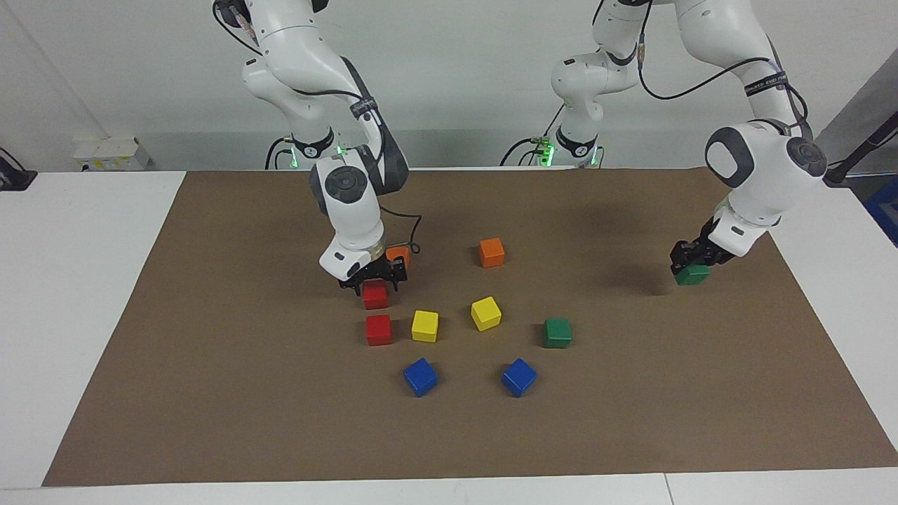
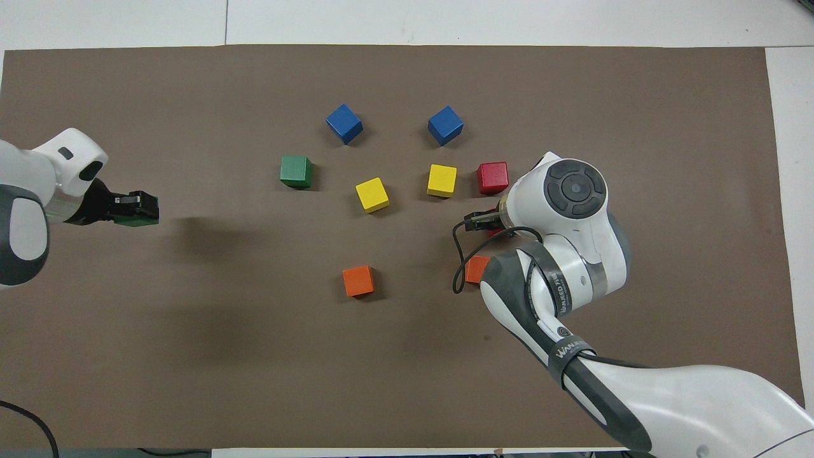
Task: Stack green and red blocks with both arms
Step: 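Carry the green cube outward with the left gripper while the right gripper carries red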
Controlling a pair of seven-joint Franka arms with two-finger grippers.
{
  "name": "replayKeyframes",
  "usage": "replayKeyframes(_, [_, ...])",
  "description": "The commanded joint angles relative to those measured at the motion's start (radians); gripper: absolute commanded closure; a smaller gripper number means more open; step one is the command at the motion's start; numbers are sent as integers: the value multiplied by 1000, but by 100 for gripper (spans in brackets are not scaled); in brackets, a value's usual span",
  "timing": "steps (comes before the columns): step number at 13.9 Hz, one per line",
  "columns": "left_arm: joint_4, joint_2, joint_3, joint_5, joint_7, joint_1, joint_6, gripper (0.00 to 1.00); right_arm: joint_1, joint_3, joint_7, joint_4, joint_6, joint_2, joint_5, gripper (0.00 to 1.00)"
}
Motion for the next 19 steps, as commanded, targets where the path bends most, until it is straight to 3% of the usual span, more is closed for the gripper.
replayKeyframes(1, [-94,-24,-13,2,48,44,107,100,-14,0,8,-2,16,-1,-1,89])
replayKeyframes(2, [-97,-22,-13,2,48,45,117,100,-20,0,10,17,-4,-3,0,100])
replayKeyframes(6, [-133,-10,-13,2,48,45,184,100,-125,-6,-48,261,-336,-27,-3,100])
replayKeyframes(8, [-145,-4,-13,2,48,45,212,100,-187,-10,-129,340,-396,-24,-7,100])
replayKeyframes(10, [-156,-2,-13,2,48,45,232,100,-291,-7,-266,328,-336,-24,-26,100])
replayKeyframes(14, [-173,-2,-10,2,45,45,269,100,-431,-7,-504,198,-155,-35,-27,100])
replayKeyframes(16, [-200,-1,-10,2,46,45,322,100,-451,-7,-539,141,-69,-34,-26,100])
replayKeyframes(19, [-202,9,-10,2,46,45,333,100,-451,-6,-536,133,-54,-6,-20,100])
